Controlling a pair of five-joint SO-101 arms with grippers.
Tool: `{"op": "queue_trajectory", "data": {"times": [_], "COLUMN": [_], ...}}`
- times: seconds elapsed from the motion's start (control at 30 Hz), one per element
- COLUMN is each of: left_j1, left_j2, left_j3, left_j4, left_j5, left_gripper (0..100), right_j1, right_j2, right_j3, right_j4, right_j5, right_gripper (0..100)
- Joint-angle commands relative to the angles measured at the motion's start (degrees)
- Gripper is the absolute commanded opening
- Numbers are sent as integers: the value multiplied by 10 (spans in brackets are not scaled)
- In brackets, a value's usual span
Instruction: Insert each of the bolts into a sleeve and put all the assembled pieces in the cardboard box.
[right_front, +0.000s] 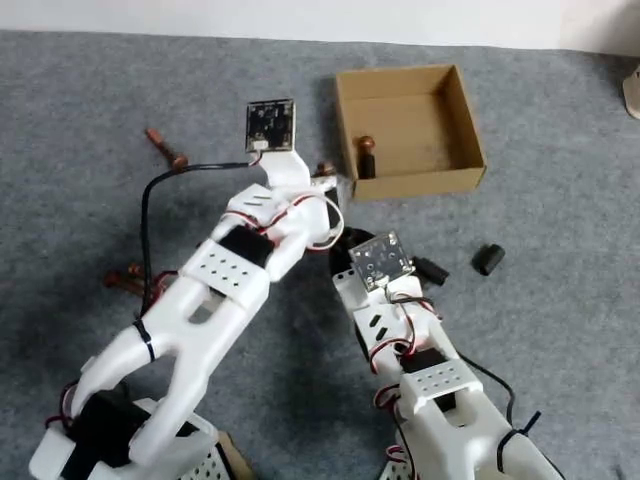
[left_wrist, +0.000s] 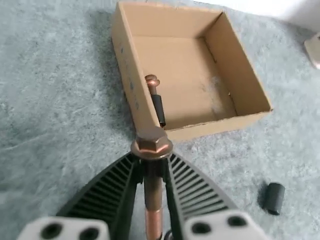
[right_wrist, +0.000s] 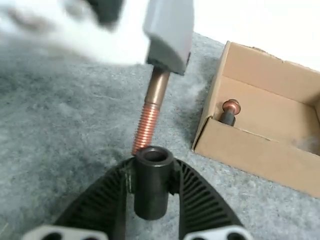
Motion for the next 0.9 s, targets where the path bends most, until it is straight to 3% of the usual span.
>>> {"op": "queue_trajectory", "data": {"times": [0.0, 0.3, 0.63, 0.87], "left_j1": [9, -52, -58, -62], "left_j2": [-37, -54, -218, -227], "left_j3": [-6, -24, 47, 77], "left_j4": [-33, -31, -36, -126], "left_j5": [-5, -4, -3, -2], "left_gripper": [5, 5, 6, 6], "right_j1": [-7, -7, -62, -60], "right_j2": [-19, -18, -19, -15], "right_j3": [-35, -34, -30, -34], "right_j4": [0, 5, 0, 4], "right_j5": [-4, -5, -6, -5], "right_gripper": [5, 5, 5, 5]}}
